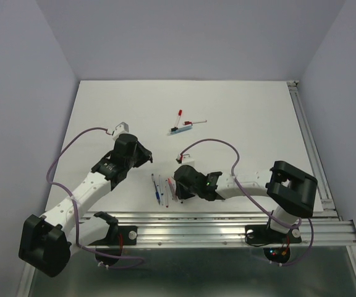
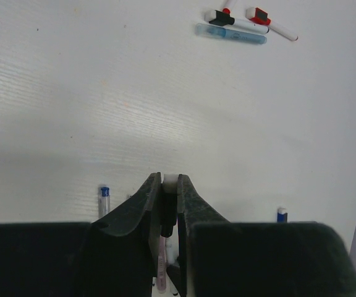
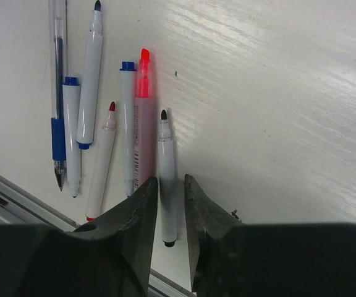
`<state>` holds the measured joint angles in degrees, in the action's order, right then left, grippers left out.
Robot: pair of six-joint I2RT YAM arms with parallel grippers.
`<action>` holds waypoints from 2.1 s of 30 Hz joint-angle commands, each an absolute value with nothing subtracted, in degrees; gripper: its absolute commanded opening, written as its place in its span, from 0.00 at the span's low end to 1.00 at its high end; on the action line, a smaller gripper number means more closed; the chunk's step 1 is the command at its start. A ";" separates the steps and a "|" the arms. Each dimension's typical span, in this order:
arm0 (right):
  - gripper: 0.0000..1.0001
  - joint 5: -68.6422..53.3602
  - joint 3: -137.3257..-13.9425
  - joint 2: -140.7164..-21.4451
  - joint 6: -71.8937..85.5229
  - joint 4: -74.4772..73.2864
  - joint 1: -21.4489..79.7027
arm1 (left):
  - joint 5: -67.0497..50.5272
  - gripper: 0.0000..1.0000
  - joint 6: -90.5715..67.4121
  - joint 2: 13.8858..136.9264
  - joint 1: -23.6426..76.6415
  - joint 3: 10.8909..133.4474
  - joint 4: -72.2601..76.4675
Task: Open the pen caps
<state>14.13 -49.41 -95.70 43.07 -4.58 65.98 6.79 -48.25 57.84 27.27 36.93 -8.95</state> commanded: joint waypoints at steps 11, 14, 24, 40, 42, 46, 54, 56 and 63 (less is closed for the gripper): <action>0.33 15.29 -53.09 -95.01 44.12 -6.42 65.65 | 4.05 0.00 -46.41 56.78 27.42 36.30 -7.30; 0.33 15.73 -53.09 -93.43 44.21 -6.68 65.57 | 3.17 0.00 -46.06 56.60 27.42 36.30 -6.59; 0.76 24.06 -51.68 -84.38 48.95 -12.37 65.57 | -4.20 0.00 -45.27 56.25 27.60 35.60 -2.30; 1.00 49.03 -41.66 -62.86 86.21 -42.52 65.57 | -7.20 0.00 -43.95 71.79 46.05 41.04 5.27; 1.00 50.18 -40.43 -60.83 88.06 -44.64 65.57 | -8.08 0.00 -44.12 75.66 49.21 42.53 6.50; 1.00 50.98 -37.89 -55.82 90.09 -45.96 65.65 | -8.61 0.00 -44.21 82.08 53.34 45.61 7.47; 1.00 50.27 -35.60 -49.48 87.98 -45.62 65.65 | -9.67 0.09 -44.12 92.98 55.11 51.23 7.82; 1.00 49.75 -35.51 -49.22 87.72 -45.35 65.65 | -9.49 0.13 -44.03 94.30 55.19 52.03 7.73; 1.00 49.40 -35.86 -50.27 87.01 -45.09 65.65 | -10.72 0.17 -44.91 99.93 55.81 55.19 7.73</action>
